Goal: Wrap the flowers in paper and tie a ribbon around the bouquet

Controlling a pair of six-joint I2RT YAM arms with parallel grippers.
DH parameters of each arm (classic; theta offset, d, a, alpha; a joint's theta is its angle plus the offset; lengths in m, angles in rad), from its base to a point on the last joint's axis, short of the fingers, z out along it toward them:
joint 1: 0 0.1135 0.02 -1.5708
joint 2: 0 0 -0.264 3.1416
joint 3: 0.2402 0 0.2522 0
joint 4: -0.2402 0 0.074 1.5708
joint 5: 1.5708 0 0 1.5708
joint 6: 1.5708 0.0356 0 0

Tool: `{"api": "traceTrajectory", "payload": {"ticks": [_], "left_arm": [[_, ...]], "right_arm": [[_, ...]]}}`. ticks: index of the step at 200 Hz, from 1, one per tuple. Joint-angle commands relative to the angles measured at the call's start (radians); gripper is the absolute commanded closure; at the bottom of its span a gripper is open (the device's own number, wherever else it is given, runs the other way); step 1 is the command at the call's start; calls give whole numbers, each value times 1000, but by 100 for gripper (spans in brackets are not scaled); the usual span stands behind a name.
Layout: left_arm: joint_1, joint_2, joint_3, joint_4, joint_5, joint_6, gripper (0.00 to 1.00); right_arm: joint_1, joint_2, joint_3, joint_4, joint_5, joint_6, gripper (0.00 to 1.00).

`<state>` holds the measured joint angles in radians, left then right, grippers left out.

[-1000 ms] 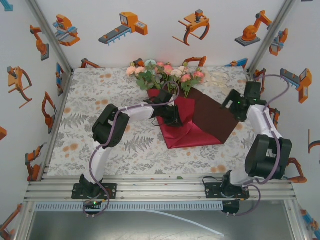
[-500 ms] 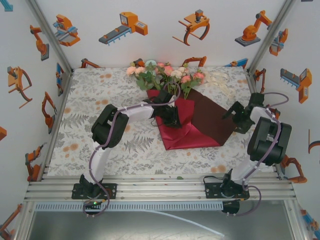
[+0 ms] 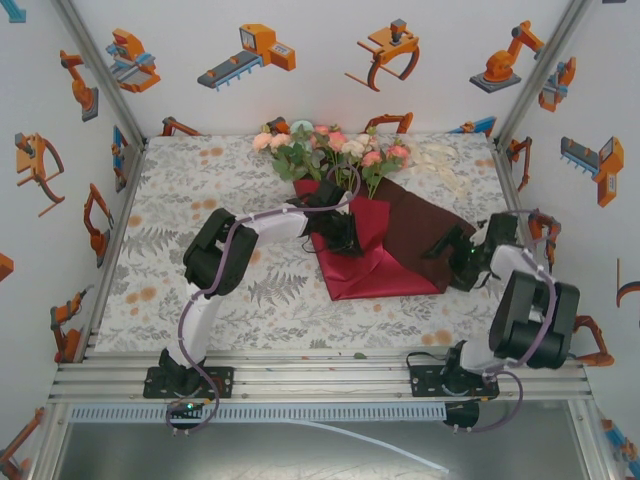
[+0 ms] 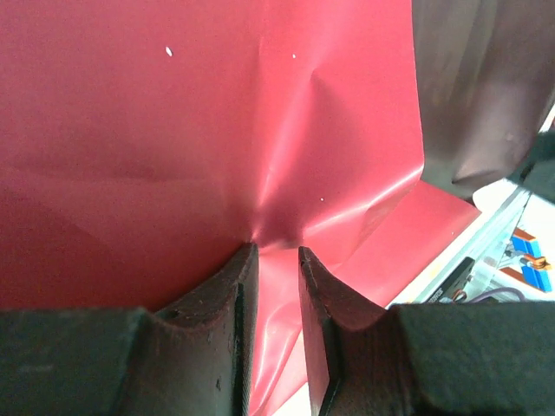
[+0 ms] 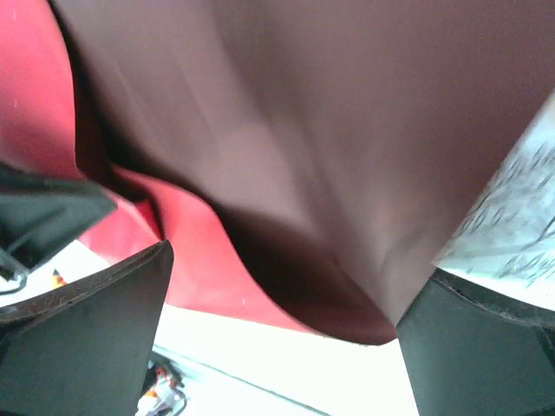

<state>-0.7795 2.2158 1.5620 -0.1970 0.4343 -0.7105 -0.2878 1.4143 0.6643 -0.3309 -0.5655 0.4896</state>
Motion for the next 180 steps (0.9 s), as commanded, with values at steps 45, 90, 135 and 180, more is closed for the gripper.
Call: {"api": "traceTrajectory", "payload": {"ticks": [45,90,135,180], "left_arm": [[-9,21,35,-44,-6,-26,71],[-7,37,39,-26,-12,-42,71],[-7,31,35,-28,-22,-41,71],[-6,34,38,-31,-18,-38,71]], "right_arm": [[59,-115,-207,200,-163,141,9],[67,-262,-243,102,-128,122,18],[66,-285,-139,-241,219,37,6],[68,-281,-227,-124,99,89,12]]}}
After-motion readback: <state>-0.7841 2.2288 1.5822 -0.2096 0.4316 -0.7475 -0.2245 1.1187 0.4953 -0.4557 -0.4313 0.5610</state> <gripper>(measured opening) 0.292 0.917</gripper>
